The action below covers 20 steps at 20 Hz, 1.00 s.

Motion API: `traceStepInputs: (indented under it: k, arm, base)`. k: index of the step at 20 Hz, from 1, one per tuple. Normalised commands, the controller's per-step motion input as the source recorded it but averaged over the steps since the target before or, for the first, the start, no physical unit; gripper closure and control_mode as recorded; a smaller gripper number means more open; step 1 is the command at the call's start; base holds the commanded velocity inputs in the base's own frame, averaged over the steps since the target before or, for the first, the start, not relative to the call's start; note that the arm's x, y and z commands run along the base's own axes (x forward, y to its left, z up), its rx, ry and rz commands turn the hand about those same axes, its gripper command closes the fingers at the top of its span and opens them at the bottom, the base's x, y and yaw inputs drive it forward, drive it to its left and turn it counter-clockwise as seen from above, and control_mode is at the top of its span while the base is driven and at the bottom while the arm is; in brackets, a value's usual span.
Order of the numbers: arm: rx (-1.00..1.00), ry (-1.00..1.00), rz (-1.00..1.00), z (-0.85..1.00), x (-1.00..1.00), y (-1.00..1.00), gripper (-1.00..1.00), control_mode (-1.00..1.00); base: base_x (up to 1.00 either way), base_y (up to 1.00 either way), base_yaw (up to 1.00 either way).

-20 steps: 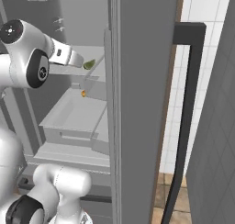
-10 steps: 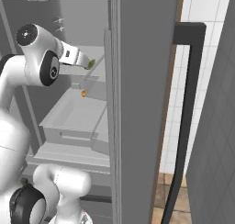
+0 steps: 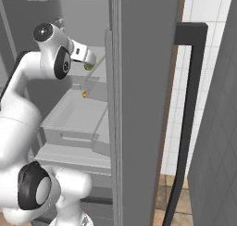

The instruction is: Take the lemon wedge from the fridge and place it on the plate with fish on the dining counter.

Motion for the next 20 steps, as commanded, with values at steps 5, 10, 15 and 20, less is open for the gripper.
traceStepInputs:
  k: [5,10,15,20]
  arm:
    - [0.0,0.09,0.03,-0.25,0.47,-0.01,-1.0,-1.0]
    - [0.0,0.03,0.02,-0.24,0.33,-0.03,-1.0,-1.0]
    - [0.0,0.0,0.02,-0.09,0.33,-0.04,-1.0,-1.0]
    - [0.0,0.0,0.01,-0.12,0.31,-0.02,-1.0,-1.0]
  base:
    - [0.0,0.0,0.0]
    - [0.0,0.0,0.0]
    - [0.0,0.0,0.0]
    - [0.0,0.0,0.0]
